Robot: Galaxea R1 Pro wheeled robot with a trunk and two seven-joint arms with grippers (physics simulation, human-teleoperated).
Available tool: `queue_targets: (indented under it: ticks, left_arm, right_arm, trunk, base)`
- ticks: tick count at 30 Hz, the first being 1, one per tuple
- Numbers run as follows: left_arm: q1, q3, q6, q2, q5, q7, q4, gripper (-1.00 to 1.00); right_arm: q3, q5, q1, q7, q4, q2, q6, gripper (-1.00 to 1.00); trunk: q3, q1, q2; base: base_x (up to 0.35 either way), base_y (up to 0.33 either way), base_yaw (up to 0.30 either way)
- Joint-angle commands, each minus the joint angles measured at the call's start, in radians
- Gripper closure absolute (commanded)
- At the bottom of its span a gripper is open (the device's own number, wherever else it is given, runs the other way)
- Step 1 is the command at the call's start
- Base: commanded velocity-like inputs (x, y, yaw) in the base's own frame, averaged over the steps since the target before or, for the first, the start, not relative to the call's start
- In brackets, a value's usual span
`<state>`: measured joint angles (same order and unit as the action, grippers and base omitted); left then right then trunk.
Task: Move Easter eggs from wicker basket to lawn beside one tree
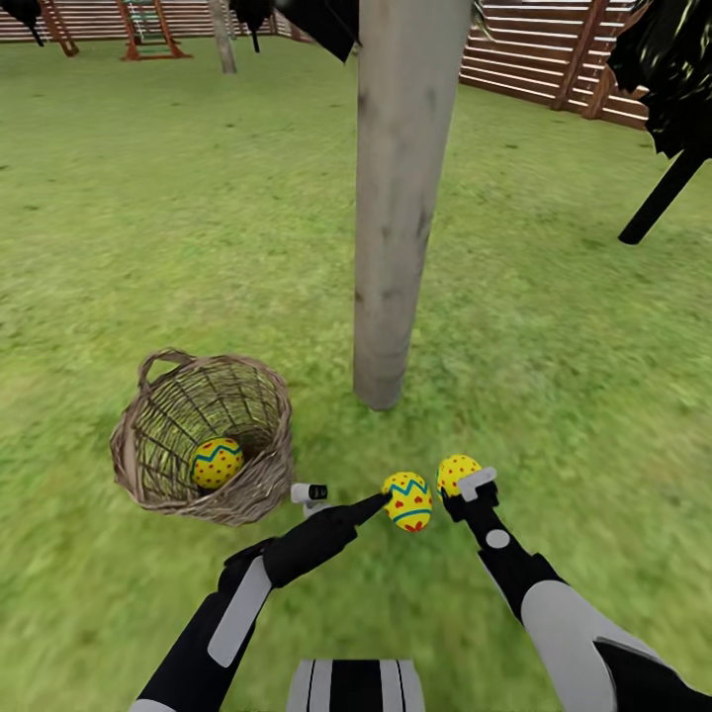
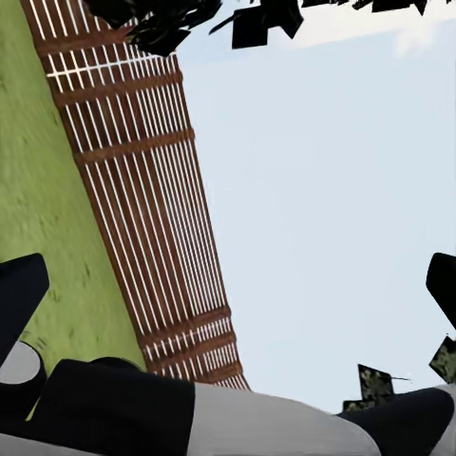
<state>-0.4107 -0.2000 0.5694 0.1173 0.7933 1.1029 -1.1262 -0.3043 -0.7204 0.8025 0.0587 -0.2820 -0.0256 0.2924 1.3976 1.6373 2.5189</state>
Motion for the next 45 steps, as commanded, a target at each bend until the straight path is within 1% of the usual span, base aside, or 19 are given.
queue_targets:
  ticks: [1, 7, 12, 21, 23, 26, 32, 37, 38, 39, 45]
  left_arm:
    - [0.0, -0.001, 0.009, 0.0, 0.007, 0.0, 0.0, -1.0]
    - [0.0, -0.001, 0.009, 0.001, 0.007, 0.0, 0.0, -1.0]
    - [0.0, -0.001, 0.009, 0.001, 0.007, 0.0, 0.0, -1.0]
    - [0.0, -0.002, 0.009, 0.001, 0.006, -0.001, 0.0, -1.0]
    - [0.0, -0.002, 0.009, 0.001, 0.006, -0.017, -0.001, -1.0]
    - [0.0, -0.001, 0.009, 0.001, 0.007, -0.029, 0.0, -1.0]
    - [0.0, -0.001, 0.009, 0.001, 0.007, -0.031, 0.0, -1.0]
    - [0.0, -0.001, 0.009, 0.001, 0.007, -0.031, 0.0, -1.0]
    - [0.0, -0.007, 0.009, 0.001, 0.009, -0.031, 0.0, -1.0]
    - [0.004, -0.012, 0.009, 0.001, 0.009, -0.032, 0.0, -1.0]
    - [0.006, -0.012, 0.009, 0.001, 0.009, -0.032, -0.001, -1.0]
  right_arm:
    - [-0.007, -0.01, 0.002, 0.005, 0.006, -0.001, 0.004, 1.0]
    - [-0.008, -0.01, 0.004, 0.01, 0.009, -0.002, 0.005, 1.0]
    - [-0.026, -0.014, 0.003, 0.007, 0.002, -0.003, 0.007, 1.0]
    - [-0.027, -0.014, 0.003, 0.009, -0.002, -0.006, 0.011, 1.0]
    - [-0.027, -0.014, 0.003, 0.009, -0.002, -0.005, 0.011, 1.0]
    - [-0.027, -0.014, 0.003, 0.009, -0.003, -0.005, 0.01, 1.0]
    - [-0.027, -0.014, 0.003, 0.009, -0.002, -0.005, 0.01, 1.0]
    - [-0.027, -0.014, 0.003, 0.009, -0.003, -0.005, 0.009, 1.0]
    - [-0.022, -0.017, 0.003, 0.006, -0.01, -0.011, 0.003, 1.0]
    - [-0.022, -0.014, 0.003, 0.009, -0.016, -0.005, 0.0, 1.0]
    - [-0.024, -0.013, 0.01, 0.013, -0.012, -0.002, 0.007, 1.0]
  trunk:
    - [0.005, 0.0, 0.001]
    - [0.028, 0.003, 0.002]
    - [0.047, 0.005, 0.003]
    - [0.082, 0.009, 0.005]
    - [0.09, 0.01, 0.006]
    - [0.09, 0.01, 0.006]
    - [0.09, 0.01, 0.006]
    - [0.09, 0.01, 0.006]
    - [0.09, 0.01, 0.006]
    - [0.09, 0.01, 0.006]
    - [0.09, 0.01, 0.006]
  base:
    - [0.0, 0.0, 0.0]
    - [0.0, 0.0, 0.0]
    - [0.0, 0.0, 0.0]
    - [0.0, 0.0, 0.0]
    - [0.0, 0.0, 0.0]
    - [0.0, 0.0, 0.0]
    - [0.25, 0.0, 0.0]
    - [0.048, 0.0, 0.0]
    - [0.0, 0.0, 0.0]
    - [0.0, 0.0, 0.0]
    - [0.0, 0.0, 0.0]
